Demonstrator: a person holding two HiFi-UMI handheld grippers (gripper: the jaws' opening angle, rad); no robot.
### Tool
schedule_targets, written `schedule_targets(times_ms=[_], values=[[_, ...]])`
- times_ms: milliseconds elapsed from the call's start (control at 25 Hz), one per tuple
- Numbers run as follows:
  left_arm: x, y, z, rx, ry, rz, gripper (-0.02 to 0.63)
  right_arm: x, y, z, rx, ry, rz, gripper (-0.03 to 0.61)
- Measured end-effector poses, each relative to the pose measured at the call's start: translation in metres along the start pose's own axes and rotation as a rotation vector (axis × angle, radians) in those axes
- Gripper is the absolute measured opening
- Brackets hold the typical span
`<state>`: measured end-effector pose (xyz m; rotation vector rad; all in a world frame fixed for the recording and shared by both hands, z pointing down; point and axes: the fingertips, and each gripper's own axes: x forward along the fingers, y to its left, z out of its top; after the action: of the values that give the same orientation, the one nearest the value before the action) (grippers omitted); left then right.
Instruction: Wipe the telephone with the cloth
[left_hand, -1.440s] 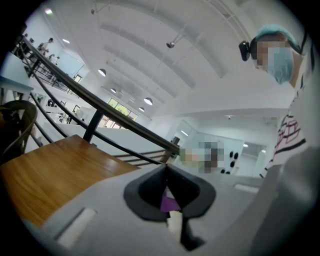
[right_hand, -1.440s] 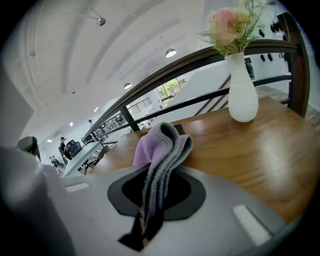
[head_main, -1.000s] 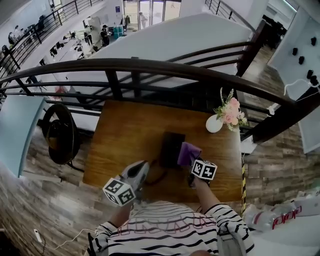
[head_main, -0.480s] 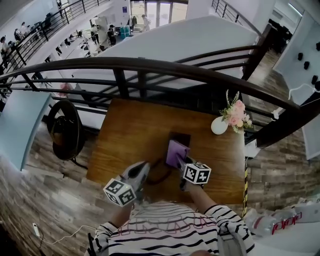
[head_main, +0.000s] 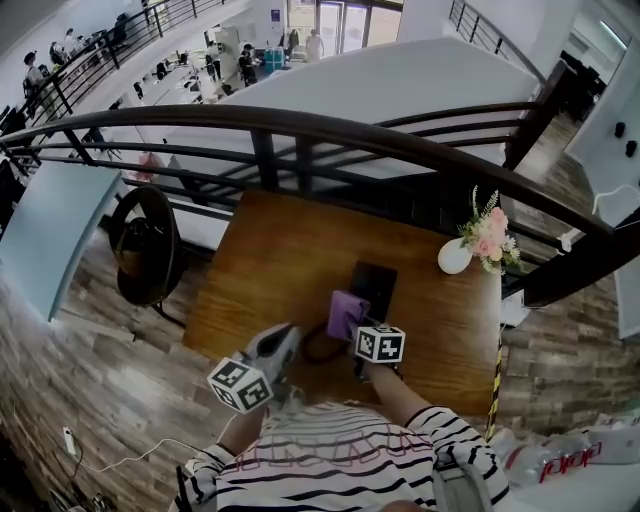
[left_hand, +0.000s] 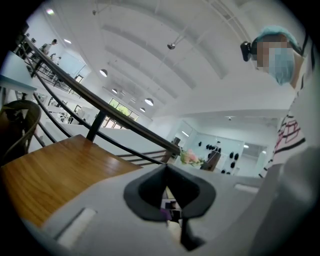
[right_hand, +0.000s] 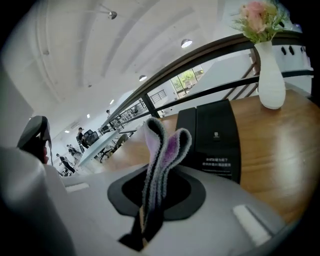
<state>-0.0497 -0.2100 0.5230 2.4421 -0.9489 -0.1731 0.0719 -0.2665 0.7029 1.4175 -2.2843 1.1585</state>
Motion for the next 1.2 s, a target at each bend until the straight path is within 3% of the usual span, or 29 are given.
schedule_targets(times_ms=[680,1200], values=[[0.042,-0.029,-0.015,0.001,0.065,-0.128,0.003,-0.085,-0.112,-0.021,0.131,-0.065,-0.275,0.037],[0.056,-0.036,-0.018,-0.001,0.086,-0.171,0.003,-0.108,-0.096,-0.005,0.173,-0.154,-0.232,0.037]])
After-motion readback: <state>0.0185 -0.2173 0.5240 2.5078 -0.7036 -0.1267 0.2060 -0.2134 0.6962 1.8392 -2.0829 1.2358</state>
